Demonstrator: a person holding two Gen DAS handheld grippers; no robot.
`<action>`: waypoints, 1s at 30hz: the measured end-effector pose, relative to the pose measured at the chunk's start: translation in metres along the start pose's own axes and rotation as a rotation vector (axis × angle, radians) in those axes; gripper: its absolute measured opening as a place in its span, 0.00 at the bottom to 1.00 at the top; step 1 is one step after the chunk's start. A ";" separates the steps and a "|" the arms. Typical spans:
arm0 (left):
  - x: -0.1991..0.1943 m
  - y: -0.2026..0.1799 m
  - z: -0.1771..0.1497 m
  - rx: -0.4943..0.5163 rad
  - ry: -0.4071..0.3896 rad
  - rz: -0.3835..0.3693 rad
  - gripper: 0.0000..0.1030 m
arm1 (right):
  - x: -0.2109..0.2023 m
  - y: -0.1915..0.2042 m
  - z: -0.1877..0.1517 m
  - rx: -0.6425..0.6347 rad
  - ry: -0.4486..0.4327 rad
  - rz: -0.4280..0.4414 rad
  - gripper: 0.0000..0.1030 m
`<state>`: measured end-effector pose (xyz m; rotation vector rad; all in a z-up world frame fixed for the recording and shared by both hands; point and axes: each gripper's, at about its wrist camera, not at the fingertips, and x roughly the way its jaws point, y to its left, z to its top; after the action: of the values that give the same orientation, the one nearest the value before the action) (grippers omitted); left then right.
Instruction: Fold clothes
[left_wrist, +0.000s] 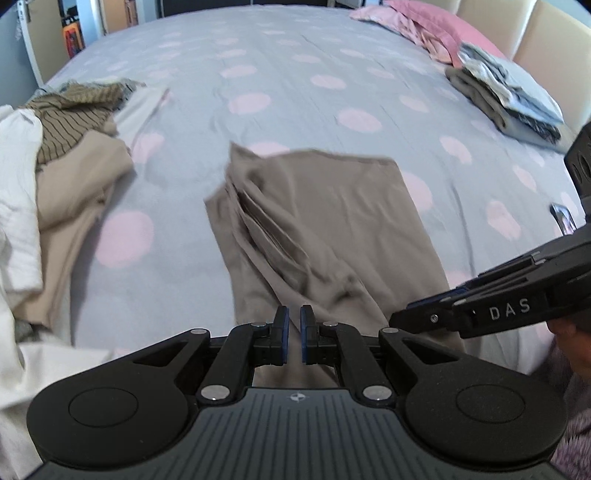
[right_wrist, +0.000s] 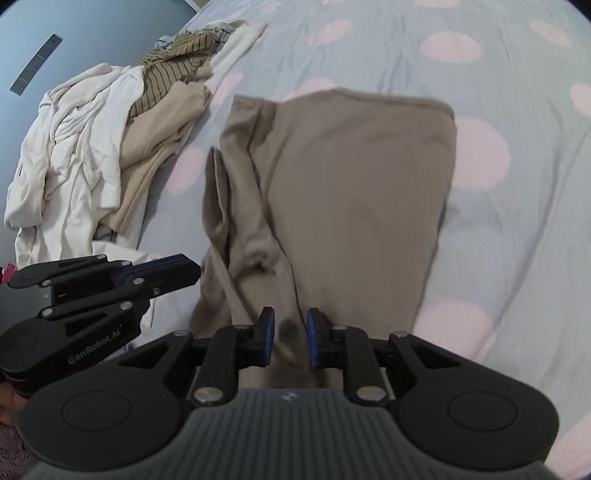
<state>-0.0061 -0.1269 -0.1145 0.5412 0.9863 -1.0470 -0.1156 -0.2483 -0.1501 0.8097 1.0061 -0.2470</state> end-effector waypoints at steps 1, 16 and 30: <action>0.000 -0.002 -0.003 0.004 0.007 -0.007 0.03 | 0.001 -0.002 -0.003 0.009 0.007 0.003 0.22; -0.014 0.014 -0.016 -0.076 0.011 0.055 0.03 | 0.016 0.029 -0.019 -0.043 0.025 0.160 0.04; -0.033 0.039 -0.032 -0.179 -0.006 0.073 0.09 | 0.025 0.069 -0.027 -0.197 0.085 0.208 0.20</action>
<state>0.0104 -0.0703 -0.1034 0.4237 1.0354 -0.8850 -0.0827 -0.1776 -0.1444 0.7429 1.0003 0.0647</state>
